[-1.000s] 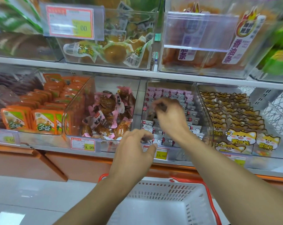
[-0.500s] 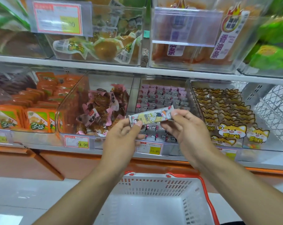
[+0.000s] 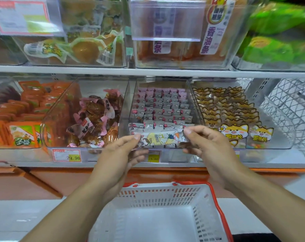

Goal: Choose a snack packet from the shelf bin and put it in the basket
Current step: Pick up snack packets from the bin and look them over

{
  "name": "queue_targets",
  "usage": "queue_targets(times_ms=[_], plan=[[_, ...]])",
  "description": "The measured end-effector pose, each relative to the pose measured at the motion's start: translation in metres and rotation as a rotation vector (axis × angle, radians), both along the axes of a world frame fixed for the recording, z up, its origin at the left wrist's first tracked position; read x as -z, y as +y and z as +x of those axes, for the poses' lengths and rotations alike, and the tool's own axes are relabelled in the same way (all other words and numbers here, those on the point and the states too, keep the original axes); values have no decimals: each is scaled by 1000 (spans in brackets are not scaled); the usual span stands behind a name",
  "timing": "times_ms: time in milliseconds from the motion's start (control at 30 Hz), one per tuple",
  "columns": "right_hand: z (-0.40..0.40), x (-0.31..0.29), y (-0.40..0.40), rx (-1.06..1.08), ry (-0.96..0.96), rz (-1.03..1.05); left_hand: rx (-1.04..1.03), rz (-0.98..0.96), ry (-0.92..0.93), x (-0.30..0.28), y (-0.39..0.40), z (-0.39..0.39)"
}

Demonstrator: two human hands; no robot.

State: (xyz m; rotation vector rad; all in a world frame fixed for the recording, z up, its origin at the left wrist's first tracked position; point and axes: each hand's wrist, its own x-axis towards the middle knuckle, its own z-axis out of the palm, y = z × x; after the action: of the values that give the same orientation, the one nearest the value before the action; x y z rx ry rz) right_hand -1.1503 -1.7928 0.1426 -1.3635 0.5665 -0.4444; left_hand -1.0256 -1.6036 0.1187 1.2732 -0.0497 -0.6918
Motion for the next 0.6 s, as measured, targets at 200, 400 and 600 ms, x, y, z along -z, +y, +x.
queue_targets(times_ms=[200,400,600], plan=[[-3,-3,1,-57,-106,-113,-97,-122,201,3,-4,-1],[-7,-3,-2,-101,-126,-306,-60,-265,209,-6,-3,-2],[-7,-2,0,-111,-129,-305,-30,-243,145,-7,-2,-2]])
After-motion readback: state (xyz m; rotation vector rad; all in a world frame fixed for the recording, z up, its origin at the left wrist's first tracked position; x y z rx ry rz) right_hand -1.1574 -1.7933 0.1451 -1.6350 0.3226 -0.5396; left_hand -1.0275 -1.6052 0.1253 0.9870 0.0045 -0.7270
